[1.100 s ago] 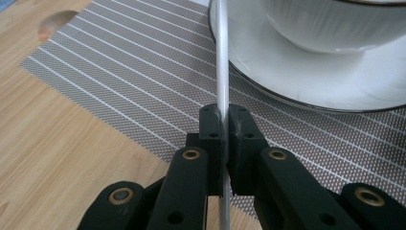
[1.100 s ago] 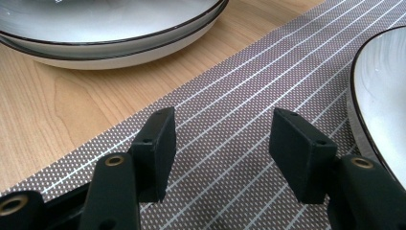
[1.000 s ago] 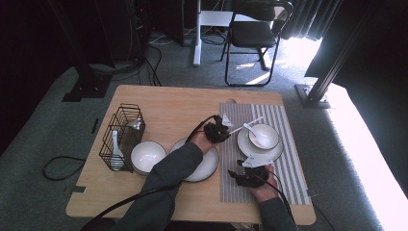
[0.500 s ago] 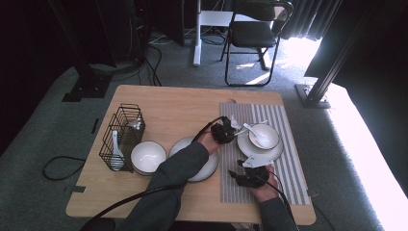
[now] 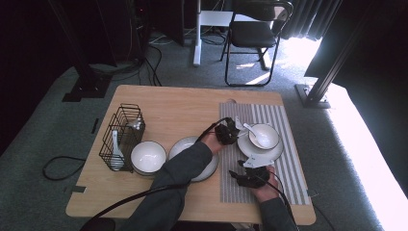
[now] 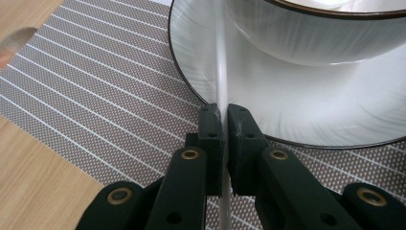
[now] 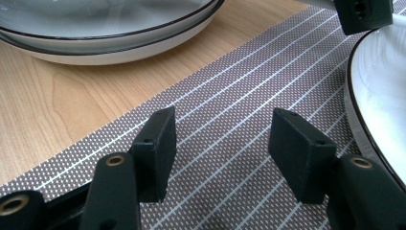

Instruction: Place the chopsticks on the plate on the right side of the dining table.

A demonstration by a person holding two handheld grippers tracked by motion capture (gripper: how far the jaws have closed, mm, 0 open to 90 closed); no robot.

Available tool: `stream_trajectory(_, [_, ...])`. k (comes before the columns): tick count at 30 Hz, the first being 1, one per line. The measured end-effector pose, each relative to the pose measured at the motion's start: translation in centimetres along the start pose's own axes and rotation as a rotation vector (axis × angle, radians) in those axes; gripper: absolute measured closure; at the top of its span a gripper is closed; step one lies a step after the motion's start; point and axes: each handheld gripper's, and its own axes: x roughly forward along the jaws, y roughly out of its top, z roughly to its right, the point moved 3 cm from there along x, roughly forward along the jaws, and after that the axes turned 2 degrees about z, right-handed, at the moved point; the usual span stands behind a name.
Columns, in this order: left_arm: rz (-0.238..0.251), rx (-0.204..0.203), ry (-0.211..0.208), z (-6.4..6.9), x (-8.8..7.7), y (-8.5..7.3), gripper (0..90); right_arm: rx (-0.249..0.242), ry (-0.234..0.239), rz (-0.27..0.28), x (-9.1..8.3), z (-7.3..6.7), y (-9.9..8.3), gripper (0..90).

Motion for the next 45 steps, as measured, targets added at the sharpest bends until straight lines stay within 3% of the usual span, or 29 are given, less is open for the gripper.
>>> stream_trajectory(19, [0.034,-0.004,-0.013,0.0,-0.6,0.1,79.2,0.002,-0.001,0.0,0.0,0.0,-0.1,42.2])
stream_trajectory(34, [0.107,-0.05,-0.041,-0.2,-2.9,-0.4,73.7,0.003,-0.001,0.001,0.0,0.0,-0.1,41.5])
stream_trajectory(39, [0.143,-0.091,-0.056,-0.6,-3.9,-0.8,73.0,0.003,-0.002,0.001,0.0,0.0,-0.1,41.5])
stream_trajectory(45, [0.144,-0.118,-0.063,-0.6,-4.4,-1.6,71.9,0.006,-0.001,0.001,-0.1,0.0,-0.1,41.5])
